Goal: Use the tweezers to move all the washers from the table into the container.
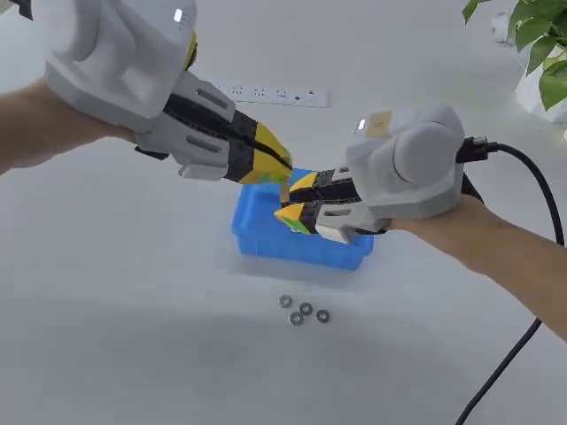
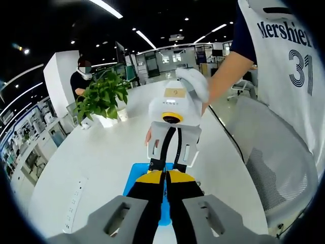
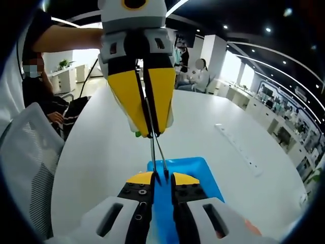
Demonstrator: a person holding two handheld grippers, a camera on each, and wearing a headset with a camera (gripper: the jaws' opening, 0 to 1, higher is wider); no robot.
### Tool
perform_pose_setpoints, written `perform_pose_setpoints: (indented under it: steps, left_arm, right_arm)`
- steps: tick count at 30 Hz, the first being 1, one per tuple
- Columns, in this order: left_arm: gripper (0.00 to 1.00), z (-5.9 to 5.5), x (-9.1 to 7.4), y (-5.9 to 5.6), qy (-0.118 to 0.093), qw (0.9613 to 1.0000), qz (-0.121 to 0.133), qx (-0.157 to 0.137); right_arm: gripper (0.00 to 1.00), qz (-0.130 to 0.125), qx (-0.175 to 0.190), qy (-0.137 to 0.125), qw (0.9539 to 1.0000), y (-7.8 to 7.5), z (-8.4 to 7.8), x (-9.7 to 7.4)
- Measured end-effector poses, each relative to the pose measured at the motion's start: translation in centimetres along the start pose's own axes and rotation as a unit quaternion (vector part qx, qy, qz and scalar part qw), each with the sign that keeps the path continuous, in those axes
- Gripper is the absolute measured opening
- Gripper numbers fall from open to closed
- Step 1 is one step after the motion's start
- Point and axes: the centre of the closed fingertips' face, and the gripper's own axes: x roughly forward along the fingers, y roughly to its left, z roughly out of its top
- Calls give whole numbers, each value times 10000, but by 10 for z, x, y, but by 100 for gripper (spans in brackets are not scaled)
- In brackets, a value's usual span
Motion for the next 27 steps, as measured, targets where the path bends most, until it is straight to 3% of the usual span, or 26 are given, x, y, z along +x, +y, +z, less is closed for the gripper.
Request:
perform_pose_setpoints:
  steps: [5,9,22,27]
  left_arm:
    - [5,11,-9,-19,-41,9999,-84,58]
    - [5,13,-12,-32,-81,9999,-117,29]
    - [6,10,1,-75,-128,9993,-329,-104]
    - [6,5,6,-82,-169,9986,-449,-237]
  right_arm:
    - [14,86,-143,-164,9997,19,10,-9]
    - [14,115,-175,-213,9996,33,10,-14]
    - [14,221,73,-188,9996,74,-9,-24]
    - [15,257,184,-164,9994,87,-17,-25]
